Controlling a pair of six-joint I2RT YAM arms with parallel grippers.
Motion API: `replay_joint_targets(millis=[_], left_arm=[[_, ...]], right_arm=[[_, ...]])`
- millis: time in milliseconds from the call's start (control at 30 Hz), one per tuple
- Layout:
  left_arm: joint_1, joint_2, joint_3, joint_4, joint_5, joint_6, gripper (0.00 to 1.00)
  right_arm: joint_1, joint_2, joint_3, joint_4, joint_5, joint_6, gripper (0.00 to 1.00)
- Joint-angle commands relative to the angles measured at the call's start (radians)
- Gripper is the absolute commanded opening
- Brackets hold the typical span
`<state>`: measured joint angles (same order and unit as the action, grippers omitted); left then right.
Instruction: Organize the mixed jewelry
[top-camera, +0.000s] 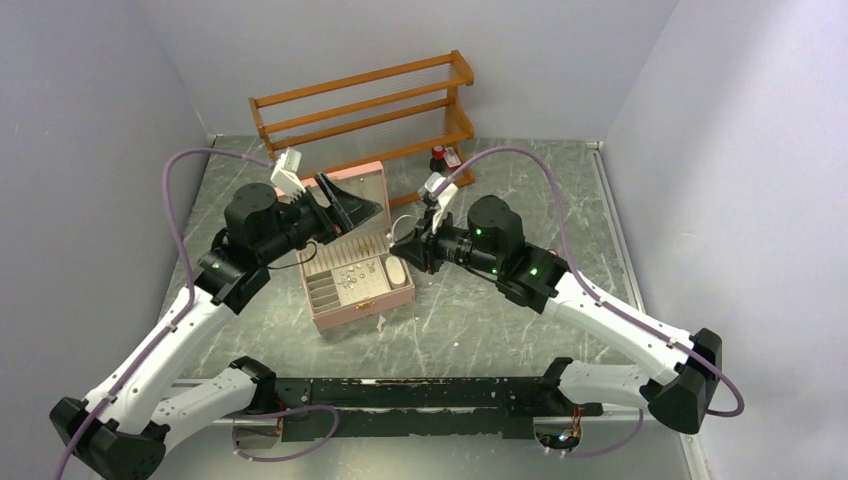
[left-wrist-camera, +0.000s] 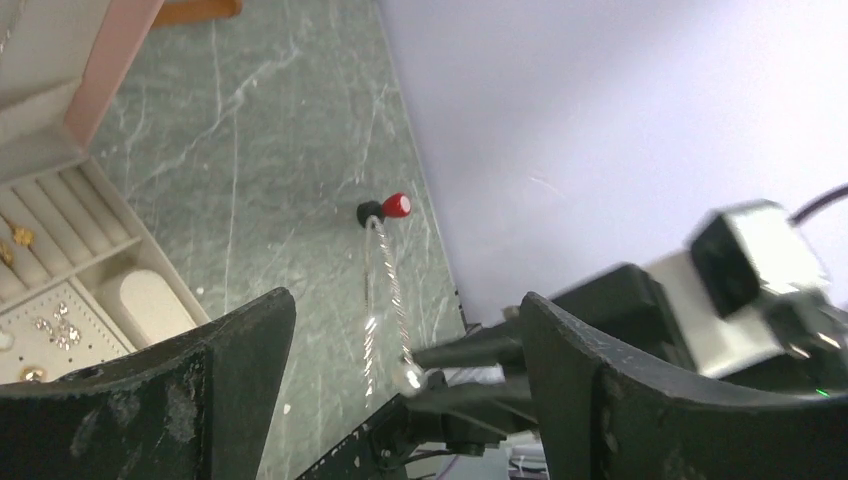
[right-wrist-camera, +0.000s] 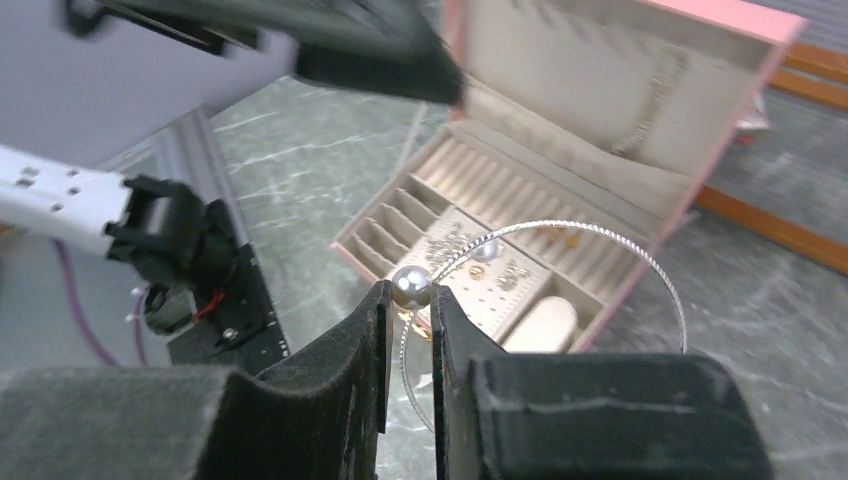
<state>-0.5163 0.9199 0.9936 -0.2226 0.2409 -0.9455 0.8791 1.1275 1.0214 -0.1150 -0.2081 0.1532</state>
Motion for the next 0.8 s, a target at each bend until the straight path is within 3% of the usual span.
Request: replay_joint_targets(millis=[0, 200, 367, 767], left_arm=[[0.012, 0.016, -0.065, 0.078, 0.088, -0.062, 0.86], [0.021, 0.014, -0.106, 0.131, 0.169, -0.114, 0.84], [0.028, 0.01, -0.143, 0.167, 0.227, -0.129, 0.73], [0.048, 0.025, -0.154, 0.211, 0.334, -0.112, 0.15]], right_arm=[[0.039, 0.017, 0.061, 0.038, -0.133, -0.075, 0.19], [0.065, 0.027, 0.099, -0.003, -0.199, -0.127, 0.15], [0.073, 0.046, 0.138, -0.052, -0.234, -0.145, 0.15], [0.092, 0.102, 0.186, -0.114, -0.206, -0.192, 0.15]])
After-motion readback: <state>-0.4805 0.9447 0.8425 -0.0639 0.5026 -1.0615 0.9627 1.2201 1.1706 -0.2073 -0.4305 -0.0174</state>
